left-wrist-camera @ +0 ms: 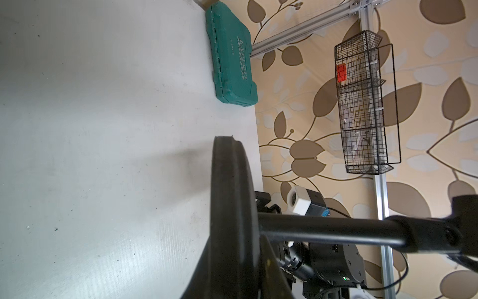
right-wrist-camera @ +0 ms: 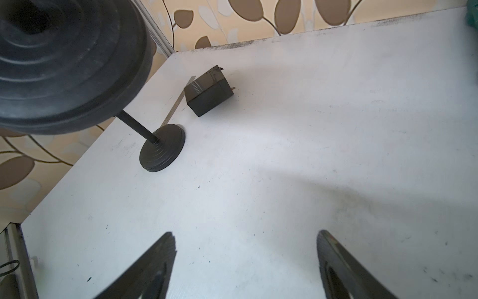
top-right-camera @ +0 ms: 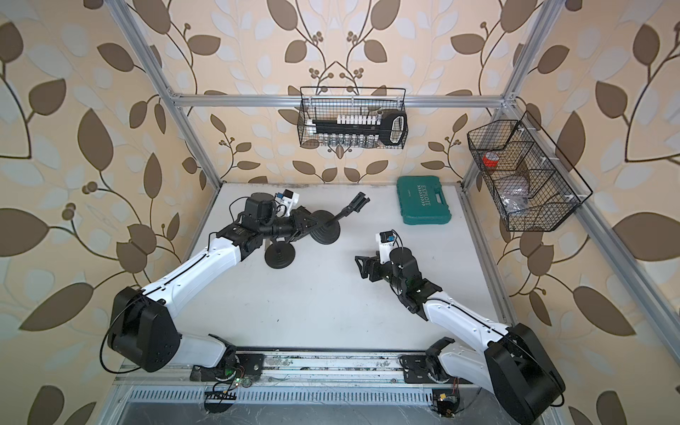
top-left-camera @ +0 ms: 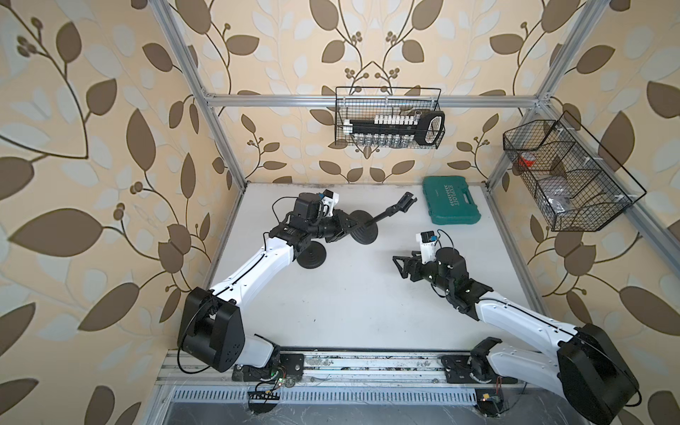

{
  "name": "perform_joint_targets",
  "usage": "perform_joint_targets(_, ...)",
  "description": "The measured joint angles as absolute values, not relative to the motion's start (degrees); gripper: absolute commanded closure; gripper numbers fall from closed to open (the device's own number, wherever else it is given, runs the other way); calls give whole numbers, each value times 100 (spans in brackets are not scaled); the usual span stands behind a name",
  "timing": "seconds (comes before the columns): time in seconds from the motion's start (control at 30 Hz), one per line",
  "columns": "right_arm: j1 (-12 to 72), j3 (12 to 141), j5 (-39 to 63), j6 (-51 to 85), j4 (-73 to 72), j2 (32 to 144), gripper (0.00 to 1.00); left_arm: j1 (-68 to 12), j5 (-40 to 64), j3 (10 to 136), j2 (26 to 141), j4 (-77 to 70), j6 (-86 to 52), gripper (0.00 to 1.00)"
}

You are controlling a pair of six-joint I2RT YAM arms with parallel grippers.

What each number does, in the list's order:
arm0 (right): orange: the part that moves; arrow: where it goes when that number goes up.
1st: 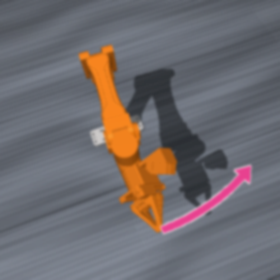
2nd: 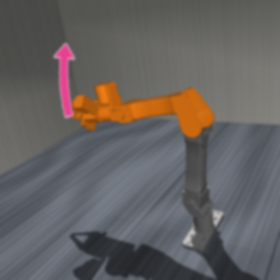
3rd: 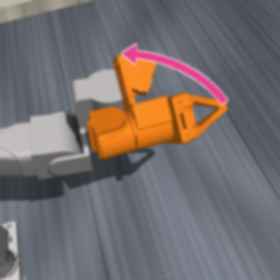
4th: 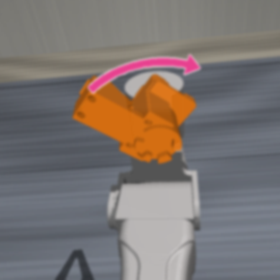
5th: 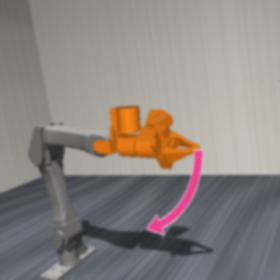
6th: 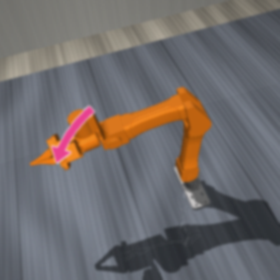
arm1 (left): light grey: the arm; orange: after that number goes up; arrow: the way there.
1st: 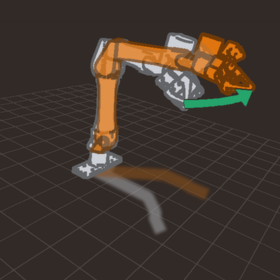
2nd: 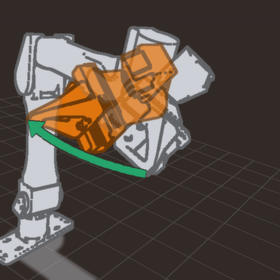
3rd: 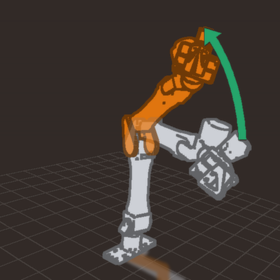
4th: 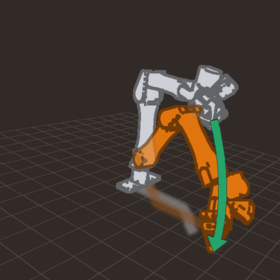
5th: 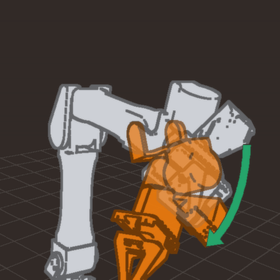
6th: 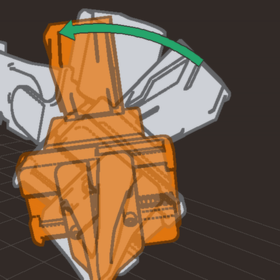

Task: Assemble a microphone stand
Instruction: Place the microphone stand at the center of the board.

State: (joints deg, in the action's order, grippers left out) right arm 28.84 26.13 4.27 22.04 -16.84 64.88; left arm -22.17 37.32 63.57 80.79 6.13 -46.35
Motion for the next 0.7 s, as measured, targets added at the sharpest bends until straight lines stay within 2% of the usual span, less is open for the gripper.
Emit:
perform_joint_targets(0.37, 2779, 2613, 495, 2344, -1682, 6490, 14, -2451, 3830, 6351, 8453, 209, -5354, 100)
perform_joint_targets(0.7, 2547, 2233, 489, 2694, -1562, 6311, 14, -3089, 3752, 6438, 10125, -674, -5966, 100)
